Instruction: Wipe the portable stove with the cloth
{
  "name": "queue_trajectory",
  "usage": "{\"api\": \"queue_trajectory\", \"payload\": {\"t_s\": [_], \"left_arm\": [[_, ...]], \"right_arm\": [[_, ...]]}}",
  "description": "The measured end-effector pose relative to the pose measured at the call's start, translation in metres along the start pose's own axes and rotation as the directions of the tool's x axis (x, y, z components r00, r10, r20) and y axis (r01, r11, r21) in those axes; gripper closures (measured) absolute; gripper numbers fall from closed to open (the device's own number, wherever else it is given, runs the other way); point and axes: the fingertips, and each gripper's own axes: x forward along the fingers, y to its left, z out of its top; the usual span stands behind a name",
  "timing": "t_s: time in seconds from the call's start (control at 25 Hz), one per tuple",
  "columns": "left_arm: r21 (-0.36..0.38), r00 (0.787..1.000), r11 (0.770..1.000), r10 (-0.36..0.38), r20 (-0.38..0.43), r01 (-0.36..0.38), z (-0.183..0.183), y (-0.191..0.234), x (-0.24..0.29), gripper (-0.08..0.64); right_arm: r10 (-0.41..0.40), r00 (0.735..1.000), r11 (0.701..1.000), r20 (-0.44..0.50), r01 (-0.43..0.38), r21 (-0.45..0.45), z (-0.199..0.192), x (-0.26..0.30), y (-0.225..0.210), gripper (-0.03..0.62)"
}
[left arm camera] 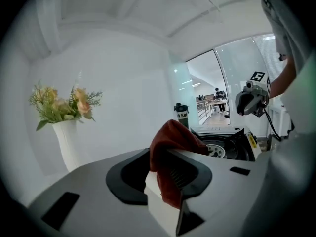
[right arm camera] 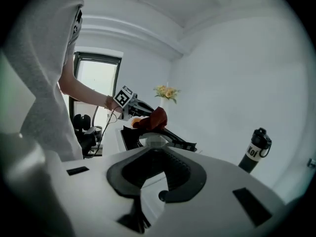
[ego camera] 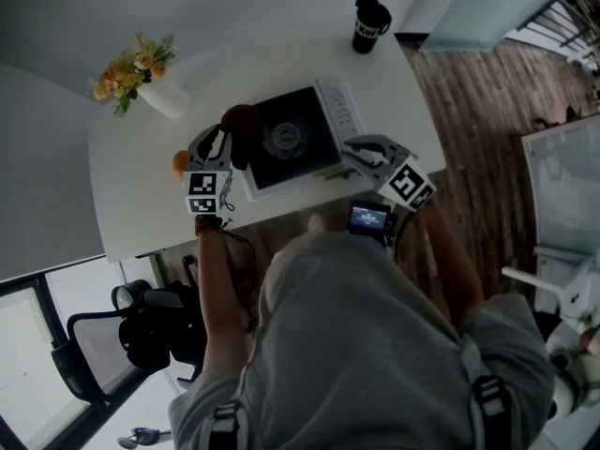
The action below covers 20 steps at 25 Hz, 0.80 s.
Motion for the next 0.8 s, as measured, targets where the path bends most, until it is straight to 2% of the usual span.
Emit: {"api": "queue_trajectory", "payload": {"t_s": [0.08,0.16,0.28,0.32,0.4,0.56,0.68,0.8], "left_arm": [[-0.022,1.000,0.999,-0.023,0.015,0.023,0.005,-0.003,0.007,0.341],[-0.028,0.998,0.998,-0.064,0.006,0.065,0.006,-0.012,0.017,0.321],[0.012,0.992,0.998,-0.067,-0.104,0.069,-0.011,-0.018,0.034,0.314],[0.020,0.989,0.997,-0.066,-0.133,0.069,-0.016,-0.020,0.038,0.320],[0.020,0.983,0.997,-0.073,-0.166,0.078,-0.021,-0.028,0.041,0.390],[0.008,0.977,0.996,-0.087,-0.195,0.090,-0.026,-0.033,0.039,0.458],[-0.016,0.964,0.991,-0.131,-0.230,0.131,-0.029,-0.036,0.035,0.479],[-0.022,0.949,0.985,-0.169,-0.265,0.169,-0.031,-0.044,0.028,0.483]], "right_arm": [[-0.023,1.000,0.999,-0.012,0.024,0.034,-0.006,-0.009,-0.004,0.523],[-0.048,0.999,0.998,-0.017,0.048,0.052,-0.012,-0.015,-0.006,0.523],[-0.070,0.997,0.995,-0.042,0.072,0.062,-0.020,-0.015,-0.006,0.523],[-0.074,0.996,0.995,-0.057,0.078,0.060,-0.023,-0.015,-0.006,0.523],[-0.091,0.993,0.993,-0.076,0.096,0.065,-0.027,-0.015,-0.008,0.523],[-0.128,0.987,0.983,-0.094,0.138,0.120,-0.036,-0.016,-0.017,0.523],[-0.146,0.977,0.977,-0.154,0.167,0.136,-0.054,-0.012,-0.024,0.523],[-0.165,0.973,0.963,-0.164,0.195,0.185,-0.066,-0.011,-0.029,0.523]]}}
